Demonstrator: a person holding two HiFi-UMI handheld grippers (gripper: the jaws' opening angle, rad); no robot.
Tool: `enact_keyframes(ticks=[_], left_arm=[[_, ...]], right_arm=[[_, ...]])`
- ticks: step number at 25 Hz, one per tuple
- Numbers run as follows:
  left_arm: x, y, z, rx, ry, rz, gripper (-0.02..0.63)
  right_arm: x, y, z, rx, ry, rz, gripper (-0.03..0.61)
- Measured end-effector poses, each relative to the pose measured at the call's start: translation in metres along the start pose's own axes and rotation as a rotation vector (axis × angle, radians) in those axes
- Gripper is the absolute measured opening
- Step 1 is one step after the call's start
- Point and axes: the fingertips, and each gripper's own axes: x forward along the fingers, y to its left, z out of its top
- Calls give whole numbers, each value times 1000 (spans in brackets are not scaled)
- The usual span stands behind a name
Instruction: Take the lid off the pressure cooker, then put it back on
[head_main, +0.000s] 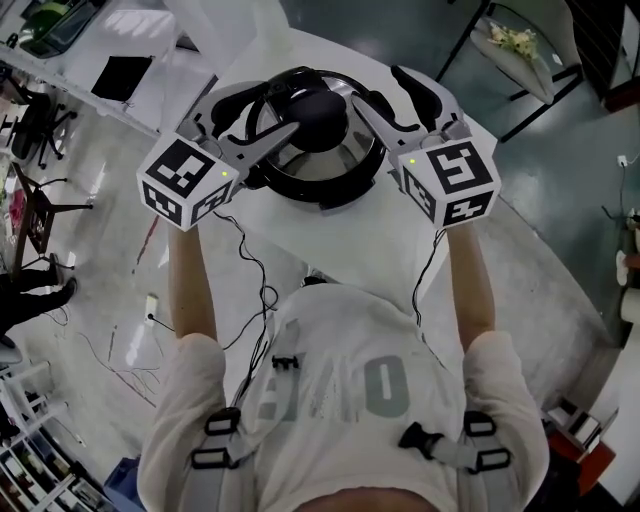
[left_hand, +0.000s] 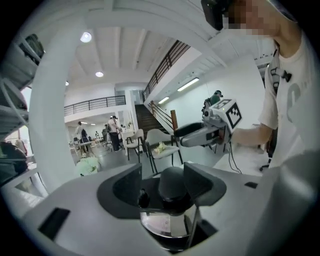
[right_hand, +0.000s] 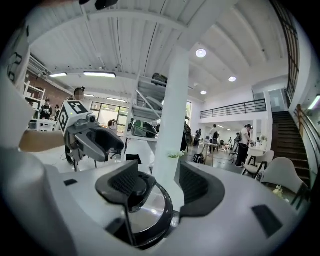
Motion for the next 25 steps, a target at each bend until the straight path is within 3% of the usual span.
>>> enact_keyframes(ticks=[2,6,9,12,14,18,25], left_arm=[[-13,9,23,-4,-85,105,241],[-39,21,46,6,-200,411,120],[-54,20,48,-76,-290,576,55],[-69,14,41,-172,-338,690,28],[-73,7,34,-172,-333,721,20],[-71,-7,22,-89,-276,749,20],[-67,-19,12,-93,-265,740,20]], right_arm=[[-7,-1,7,4,-27,-19,246],[-20,3,10,29,-73,-75,157],[-31,5,9,77,-123,-114,78],[-43,5,5,132,-167,-153,11],[-50,5,-1,159,-183,-177,9],[-63,3,-16,173,-185,-231,9],[-73,14,-38,169,-136,-228,9]])
